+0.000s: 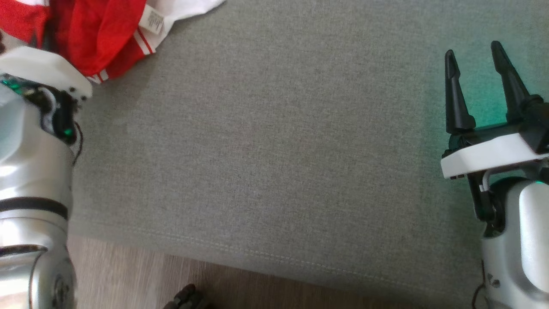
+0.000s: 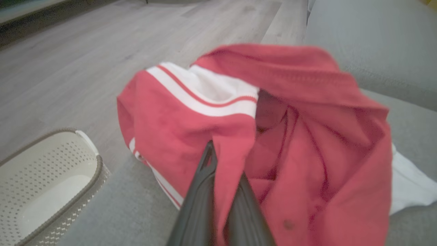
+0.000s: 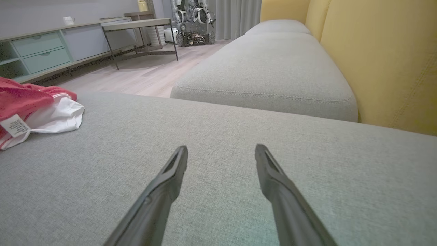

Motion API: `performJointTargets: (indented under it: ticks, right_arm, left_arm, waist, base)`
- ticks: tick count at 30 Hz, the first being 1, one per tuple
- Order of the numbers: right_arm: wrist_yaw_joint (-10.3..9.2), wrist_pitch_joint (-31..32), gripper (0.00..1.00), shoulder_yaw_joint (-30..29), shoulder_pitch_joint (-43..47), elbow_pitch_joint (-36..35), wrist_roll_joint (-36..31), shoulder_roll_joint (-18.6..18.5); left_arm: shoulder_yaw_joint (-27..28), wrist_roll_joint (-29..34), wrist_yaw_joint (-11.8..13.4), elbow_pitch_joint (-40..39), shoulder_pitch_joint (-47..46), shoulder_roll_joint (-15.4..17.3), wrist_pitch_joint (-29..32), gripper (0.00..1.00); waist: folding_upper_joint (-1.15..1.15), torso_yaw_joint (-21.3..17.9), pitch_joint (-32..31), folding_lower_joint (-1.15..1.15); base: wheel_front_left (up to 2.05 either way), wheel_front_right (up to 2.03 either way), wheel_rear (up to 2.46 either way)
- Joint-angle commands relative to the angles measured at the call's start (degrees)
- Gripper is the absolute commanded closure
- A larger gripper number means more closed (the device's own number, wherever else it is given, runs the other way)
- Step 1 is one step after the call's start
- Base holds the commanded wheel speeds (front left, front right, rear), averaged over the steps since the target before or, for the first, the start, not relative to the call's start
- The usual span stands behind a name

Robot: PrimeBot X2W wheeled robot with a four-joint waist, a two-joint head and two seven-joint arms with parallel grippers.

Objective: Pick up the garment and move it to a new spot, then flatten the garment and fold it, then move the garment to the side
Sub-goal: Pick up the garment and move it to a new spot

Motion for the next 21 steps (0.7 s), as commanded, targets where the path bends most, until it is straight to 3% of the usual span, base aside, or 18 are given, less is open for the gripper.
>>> performJointTargets:
  ticks: [1,8,21]
  right_arm:
    - [-0.04,-0.64,0.0,1.1,-1.12,-1.77,-0.02,0.44]
    - [-0.04,-2.86,0.0,-0.13,0.68,0.42,0.94,1.09]
    - [-0.04,-5.23,0.0,-1.87,8.88,2.86,4.1,1.76]
  left_arm:
    - [0.85,0.32,-0.12,-2.58,-1.44,4.3,-0.86,1.0]
    - [2.14,1.99,-0.03,-17.25,3.7,5.8,-1.32,1.0]
    - [0.82,4.49,0.11,-44.96,26.27,3.24,-0.72,1.0]
  waist:
    - [0.0,0.13,-1.05,0.0]
    - [0.0,0.08,-7.61,0.0]
    - [0.0,-2.46,-21.5,0.0]
  base:
    - [0.0,0.0,0.0]
    - [0.0,0.0,0.0]
    - [0.0,0.0,0.0]
